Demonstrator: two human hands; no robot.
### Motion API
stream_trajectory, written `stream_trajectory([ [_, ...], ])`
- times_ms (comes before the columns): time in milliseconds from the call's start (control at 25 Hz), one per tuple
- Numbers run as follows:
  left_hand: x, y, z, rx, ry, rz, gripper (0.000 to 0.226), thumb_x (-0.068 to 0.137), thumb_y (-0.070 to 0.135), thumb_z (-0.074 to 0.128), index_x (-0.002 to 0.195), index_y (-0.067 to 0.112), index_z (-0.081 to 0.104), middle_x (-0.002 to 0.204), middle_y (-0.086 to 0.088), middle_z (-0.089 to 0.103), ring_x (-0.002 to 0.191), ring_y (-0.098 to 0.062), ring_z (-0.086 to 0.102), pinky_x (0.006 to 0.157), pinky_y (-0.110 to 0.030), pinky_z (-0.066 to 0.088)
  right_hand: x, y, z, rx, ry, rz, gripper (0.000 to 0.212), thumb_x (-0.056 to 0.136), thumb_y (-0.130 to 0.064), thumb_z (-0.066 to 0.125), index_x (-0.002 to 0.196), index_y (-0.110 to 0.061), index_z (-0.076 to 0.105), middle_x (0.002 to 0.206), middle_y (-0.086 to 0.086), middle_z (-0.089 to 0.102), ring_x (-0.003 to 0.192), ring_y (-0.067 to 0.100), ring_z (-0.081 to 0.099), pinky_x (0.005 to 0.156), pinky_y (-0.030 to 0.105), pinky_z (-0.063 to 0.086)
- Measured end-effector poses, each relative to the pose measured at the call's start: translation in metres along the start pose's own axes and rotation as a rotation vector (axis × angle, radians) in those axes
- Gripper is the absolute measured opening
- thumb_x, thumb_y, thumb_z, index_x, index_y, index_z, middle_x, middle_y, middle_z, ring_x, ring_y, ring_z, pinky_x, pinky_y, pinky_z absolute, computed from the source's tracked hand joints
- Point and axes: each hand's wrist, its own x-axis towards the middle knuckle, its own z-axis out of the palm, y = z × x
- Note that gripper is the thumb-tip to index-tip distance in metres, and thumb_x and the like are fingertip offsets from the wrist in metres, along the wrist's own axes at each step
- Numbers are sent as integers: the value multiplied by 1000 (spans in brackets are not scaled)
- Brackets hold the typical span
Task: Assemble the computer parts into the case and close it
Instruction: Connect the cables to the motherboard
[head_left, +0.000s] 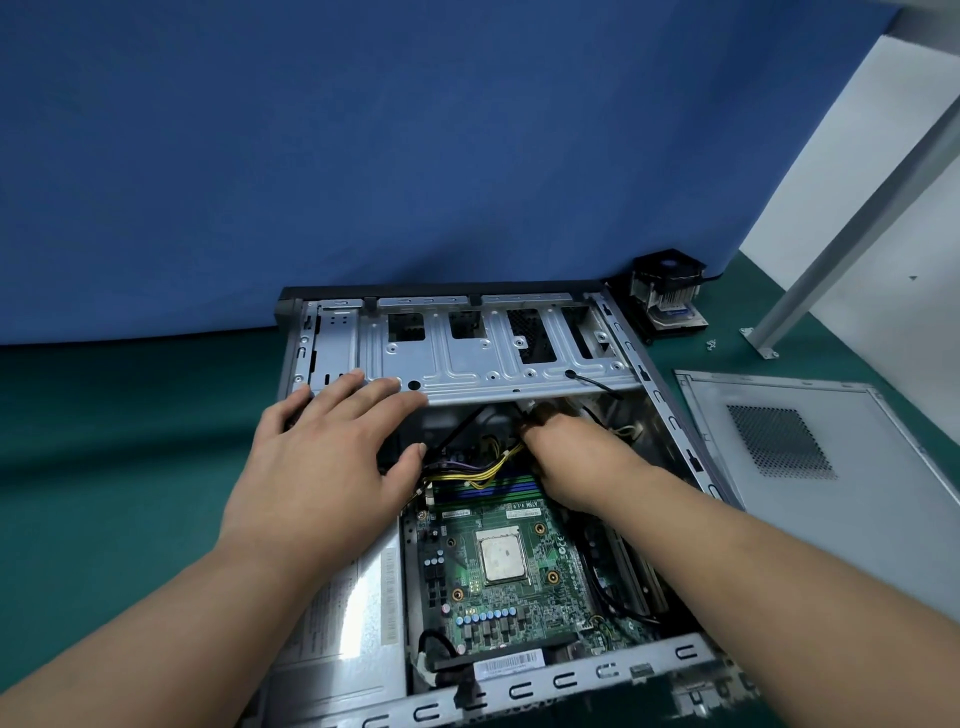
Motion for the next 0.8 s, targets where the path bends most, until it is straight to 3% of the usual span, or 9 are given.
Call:
stream_trajectory([
  [160, 1, 1, 0, -7, -13, -3, 57, 92, 65, 25, 146, 54, 37, 154, 31, 41, 151, 2, 22, 123, -40, 16, -11, -6, 0, -5, -38, 9, 53, 89, -2, 53, 140, -15, 51, 129, 13, 53, 121, 35, 52, 99, 44, 49],
  [520, -1, 2, -2, -3, -26, 3, 56, 94, 64, 25, 147, 54, 37, 156, 30, 39, 152, 1, 20, 124, -40, 15, -14, -22, 0, -119, -5, 17, 39, 85, -11, 57, 123, -19, 59, 117, 7, 60, 110, 30, 59, 95, 42, 40],
  [720, -1, 1, -1, 11, -31, 4, 51, 98, 60, 33, 149, 53, 34, 157, 29, 37, 153, 0, 18, 124, -40, 13, -21, -11, -2, -47, -98, 72, 64, 87, -16, 55, 150, -22, 42, 135, 8, 53, 126, 31, 50, 112, 45, 32],
  [800, -1, 1, -1, 16, -25, 5, 52, 98, 59, 33, 149, 52, 34, 156, 29, 38, 153, 0, 18, 124, -40, 14, -24, -11, -7, 12, -63, 78, 69, 86, -12, 52, 153, -22, 39, 137, 8, 52, 129, 31, 48, 114, 46, 32],
])
